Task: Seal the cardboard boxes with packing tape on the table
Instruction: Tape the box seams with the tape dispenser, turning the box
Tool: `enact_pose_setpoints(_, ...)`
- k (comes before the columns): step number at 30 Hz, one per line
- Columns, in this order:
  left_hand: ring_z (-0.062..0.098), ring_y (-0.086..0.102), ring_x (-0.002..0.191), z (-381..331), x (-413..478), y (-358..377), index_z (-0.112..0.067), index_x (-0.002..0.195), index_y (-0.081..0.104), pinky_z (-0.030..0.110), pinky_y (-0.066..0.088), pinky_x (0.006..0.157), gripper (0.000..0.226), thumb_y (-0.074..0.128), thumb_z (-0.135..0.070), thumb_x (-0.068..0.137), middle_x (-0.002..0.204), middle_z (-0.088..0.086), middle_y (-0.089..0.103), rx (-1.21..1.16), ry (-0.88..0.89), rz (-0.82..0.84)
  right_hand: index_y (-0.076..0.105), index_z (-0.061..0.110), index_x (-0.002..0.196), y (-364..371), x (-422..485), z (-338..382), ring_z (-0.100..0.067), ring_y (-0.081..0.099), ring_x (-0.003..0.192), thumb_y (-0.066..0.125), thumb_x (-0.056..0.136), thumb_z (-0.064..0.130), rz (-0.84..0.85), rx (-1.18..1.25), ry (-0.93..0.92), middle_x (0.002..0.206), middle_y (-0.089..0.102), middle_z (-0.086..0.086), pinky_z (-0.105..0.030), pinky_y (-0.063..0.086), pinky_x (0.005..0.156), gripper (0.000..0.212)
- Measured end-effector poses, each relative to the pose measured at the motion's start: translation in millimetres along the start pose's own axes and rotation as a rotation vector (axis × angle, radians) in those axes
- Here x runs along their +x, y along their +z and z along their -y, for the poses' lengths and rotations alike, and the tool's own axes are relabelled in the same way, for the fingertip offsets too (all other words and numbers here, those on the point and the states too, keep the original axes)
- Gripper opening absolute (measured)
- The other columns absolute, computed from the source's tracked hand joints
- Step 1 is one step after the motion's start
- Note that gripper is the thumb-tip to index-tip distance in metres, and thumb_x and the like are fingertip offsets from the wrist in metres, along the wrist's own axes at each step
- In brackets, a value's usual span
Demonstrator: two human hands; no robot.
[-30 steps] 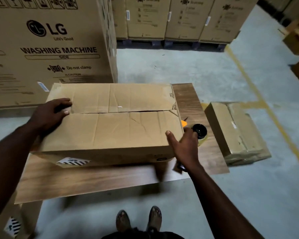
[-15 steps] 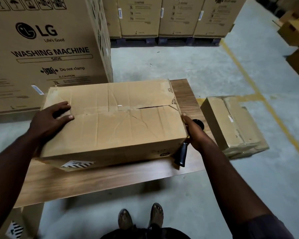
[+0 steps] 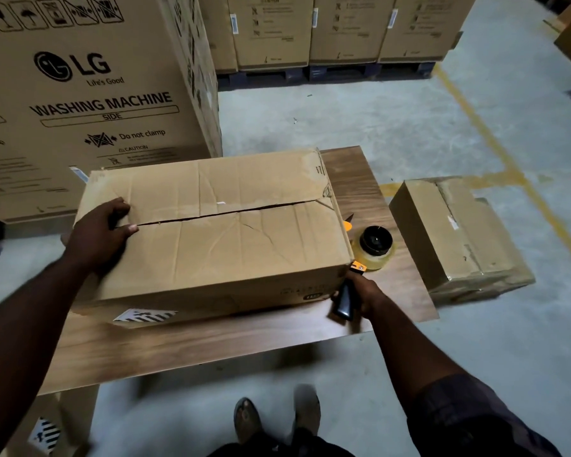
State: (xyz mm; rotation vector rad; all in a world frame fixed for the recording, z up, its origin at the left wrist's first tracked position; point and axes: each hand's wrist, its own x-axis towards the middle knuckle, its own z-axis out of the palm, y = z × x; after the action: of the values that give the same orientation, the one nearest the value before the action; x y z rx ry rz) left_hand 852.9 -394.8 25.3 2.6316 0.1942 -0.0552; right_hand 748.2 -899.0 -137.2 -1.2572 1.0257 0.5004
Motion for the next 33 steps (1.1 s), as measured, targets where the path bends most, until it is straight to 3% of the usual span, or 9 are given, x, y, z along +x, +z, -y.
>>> enact_pose_setpoints(2, 0.026, 0.048, 0.136, -1.6, 0.3, -0.2, -0.012, 0.139, 0.057, 0.041, 0.036, 0.109, 0.052, 0.074, -0.017, 0.090, 0.153, 0.001, 0.047, 0.027, -0.004, -0.001, 0.068, 0.000, 0.083, 5.3, -30.7, 14.0, -0.025, 0.061, 0.050, 0.077, 0.080, 0.021, -0.074, 0.005, -0.025, 0.066, 0.066, -0.014, -0.028, 0.051, 0.051, 0.024)
enact_pose_setpoints(5, 0.026, 0.048, 0.136, -3.1, 1.8, -2.2, -0.014, 0.138, 0.057, 0.041, 0.036, 0.109, 0.051, 0.075, -0.018, 0.090, 0.153, 0.000, 0.048, 0.042, 0.005, -0.004, 0.063, 0.008, 0.066, -0.8, -46.5, 23.6, -0.017, 0.050, 0.038, 0.078, 0.085, 0.026, -0.118, -0.024, -0.051, 0.045, 0.058, -0.003, -0.017, 0.041, 0.042, 0.030)
enact_pose_setpoints(9, 0.026, 0.048, 0.136, 2.3, 1.3, -1.3, -0.014, 0.138, 0.057, 0.042, 0.036, 0.109, 0.051, 0.075, -0.019, 0.090, 0.153, -0.001, 0.047, 0.050, 0.024, 0.003, 0.068, 0.006, 0.073, -12.3, -45.2, 31.2, -0.018, 0.052, 0.039, 0.079, 0.083, 0.026, -0.162, 0.053, -0.088, 0.054, 0.062, -0.006, -0.019, 0.042, 0.041, 0.024)
enact_pose_setpoints(13, 0.026, 0.047, 0.137, 1.6, -0.1, -0.1, -0.016, 0.138, 0.057, 0.044, 0.034, 0.111, 0.051, 0.074, -0.020, 0.091, 0.153, -0.002, 0.046, 0.033, 0.013, 0.008, 0.058, 0.010, 0.071, -34.1, -31.0, 47.9, -0.010, 0.044, 0.028, 0.062, 0.093, 0.014, -0.222, 0.180, -0.126, 0.040, 0.051, 0.001, -0.015, 0.034, 0.032, 0.023)
enact_pose_setpoints(17, 0.020, 0.046, 0.138, 15.2, 0.9, 1.0, -0.036, 0.134, 0.055, 0.057, 0.033, 0.111, 0.052, 0.069, -0.047, 0.085, 0.153, -0.019, 0.044, 0.029, 0.006, -0.014, 0.049, 0.015, 0.071, -57.6, -20.2, 70.8, -0.010, 0.036, 0.031, 0.049, 0.097, 0.007, -0.248, 0.188, -0.157, 0.056, 0.041, -0.002, -0.014, 0.027, 0.036, 0.027)
enact_pose_setpoints(22, 0.020, 0.045, 0.139, 9.8, -6.1, 8.2, -0.036, 0.133, 0.055, 0.060, 0.031, 0.111, 0.051, 0.067, -0.049, 0.085, 0.152, -0.016, 0.046, 0.044, 0.040, -0.028, 0.041, 0.021, 0.061, -55.9, -26.2, 114.2, -0.011, 0.030, 0.035, 0.052, 0.094, 0.017, -0.183, 0.224, -0.176, 0.047, 0.032, 0.004, -0.015, 0.024, 0.038, 0.034)
enact_pose_setpoints(26, 0.022, 0.041, 0.141, -14.8, -20.1, 18.6, -0.028, 0.136, 0.057, 0.055, 0.026, 0.113, 0.049, 0.067, -0.042, 0.090, 0.152, -0.008, 0.048, 0.036, 0.056, -0.047, 0.042, 0.021, 0.059, -37.3, -62.2, 168.2, -0.009, 0.037, 0.034, 0.055, 0.095, 0.023, -0.068, 0.272, -0.280, 0.043, 0.039, 0.006, -0.014, 0.031, 0.037, 0.038)
enact_pose_setpoints(29, 0.018, 0.041, 0.141, -21.0, -27.7, 29.4, -0.035, 0.133, 0.054, 0.064, 0.031, 0.111, 0.052, 0.060, -0.053, 0.084, 0.152, -0.011, 0.046, 0.004, 0.091, -0.030, 0.049, 0.020, 0.061, -17.7, -101.0, 200.5, -0.011, 0.044, 0.038, 0.065, 0.087, 0.024, -0.050, 0.248, -0.385, 0.048, 0.047, 0.004, -0.016, 0.037, 0.042, 0.031)
enact_pose_setpoints(33, 0.017, 0.035, 0.145, -50.3, -47.1, 39.7, -0.033, 0.133, 0.057, 0.064, 0.025, 0.111, 0.045, 0.067, -0.042, 0.090, 0.153, -0.012, 0.045, 0.038, 0.063, -0.049, 0.060, 0.012, 0.078, 12.3, -148.7, 218.5, -0.016, 0.049, 0.046, 0.069, 0.086, 0.019, -0.036, 0.196, -0.613, 0.062, 0.057, -0.003, -0.024, 0.040, 0.050, 0.014)
